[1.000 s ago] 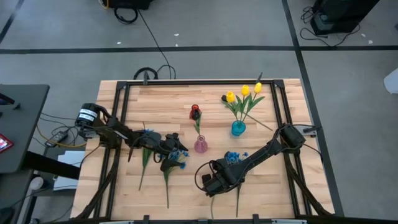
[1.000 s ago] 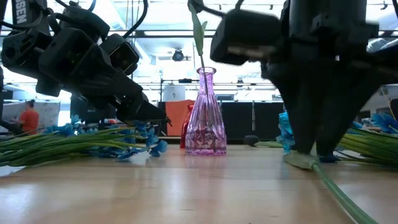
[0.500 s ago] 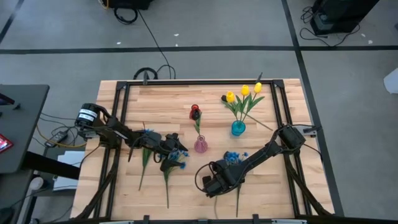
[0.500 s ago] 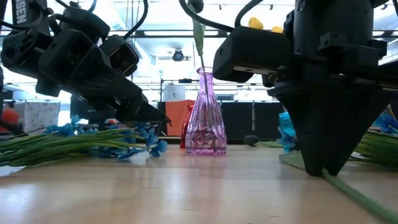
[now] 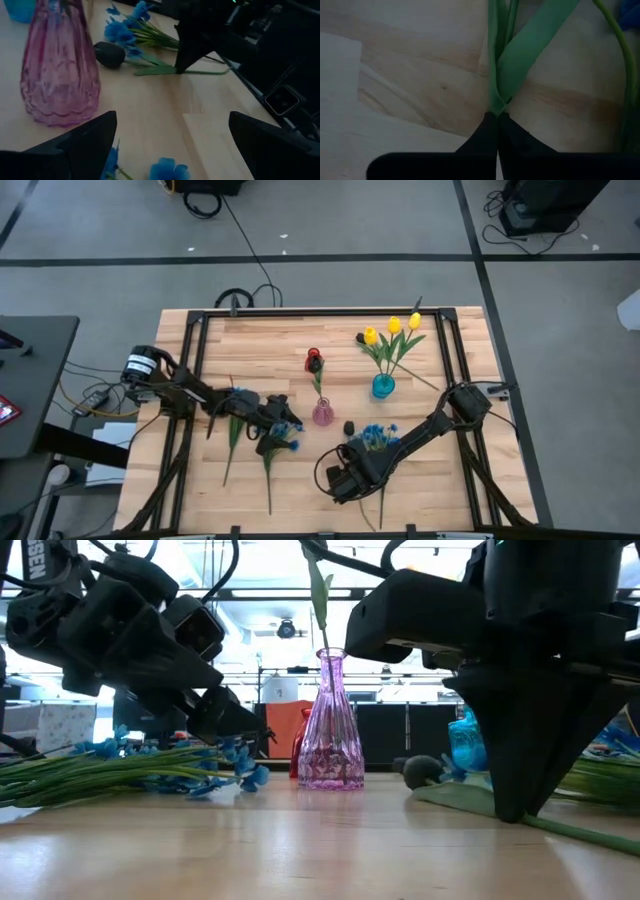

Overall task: Sort flowers into vase by color
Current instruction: Put the bottom black flower into the pink vase

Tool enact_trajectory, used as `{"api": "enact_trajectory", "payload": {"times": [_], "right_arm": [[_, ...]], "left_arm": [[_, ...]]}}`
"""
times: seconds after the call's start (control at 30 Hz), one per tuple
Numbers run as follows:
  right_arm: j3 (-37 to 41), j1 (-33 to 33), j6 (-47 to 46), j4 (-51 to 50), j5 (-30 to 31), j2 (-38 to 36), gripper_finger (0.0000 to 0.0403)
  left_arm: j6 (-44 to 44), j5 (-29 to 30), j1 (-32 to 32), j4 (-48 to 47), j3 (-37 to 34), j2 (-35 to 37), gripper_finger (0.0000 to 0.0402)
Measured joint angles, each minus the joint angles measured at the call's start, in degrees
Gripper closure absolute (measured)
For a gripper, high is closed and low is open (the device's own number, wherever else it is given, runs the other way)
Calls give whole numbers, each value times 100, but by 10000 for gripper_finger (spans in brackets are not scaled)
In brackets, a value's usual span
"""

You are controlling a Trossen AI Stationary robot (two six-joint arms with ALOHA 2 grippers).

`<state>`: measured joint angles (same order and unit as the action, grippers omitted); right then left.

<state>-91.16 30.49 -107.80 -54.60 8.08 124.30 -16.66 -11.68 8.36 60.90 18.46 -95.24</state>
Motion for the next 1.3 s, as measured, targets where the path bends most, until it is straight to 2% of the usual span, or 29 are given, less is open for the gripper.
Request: {"api": "enact_trajectory", "payload": {"times": [0.17,0.27,0.4,0.53,0.63,0.8,0.9,1.07,1.2,1.3], "right_arm": [[-267,42,98,-590,417,-29,398],[-349,69,102,-863,570,-183,398],[-347,108,106,-1011,879,-431,398],[-358,138,148,-1150,1216,-706,399],[-356,155,333,-1163,1682,-832,398],[-358,167,884,-1311,2835,-1129,398],[-356,159,1265,-1390,3451,-1361,397],[-357,135,1801,-1565,4013,-1719,396],[-356,166,2174,-1553,4584,-1914,396],[-356,267,2447,-1543,5293,-2014,396]], "left_arm": [[-67,-459,-118,9,0,0,10],[-91,-533,-211,106,-62,0,10],[-212,-407,-401,858,-461,0,10],[-316,-34,-549,1884,-1014,1,10],[-308,163,-574,2174,-1263,4,10],[-43,220,-574,1993,-1275,4,10],[288,487,-573,1929,-1159,4,10],[751,1114,-575,1835,-830,4,10],[716,1054,-574,1384,-476,4,10],[692,1025,-573,842,-209,3,10]]}}
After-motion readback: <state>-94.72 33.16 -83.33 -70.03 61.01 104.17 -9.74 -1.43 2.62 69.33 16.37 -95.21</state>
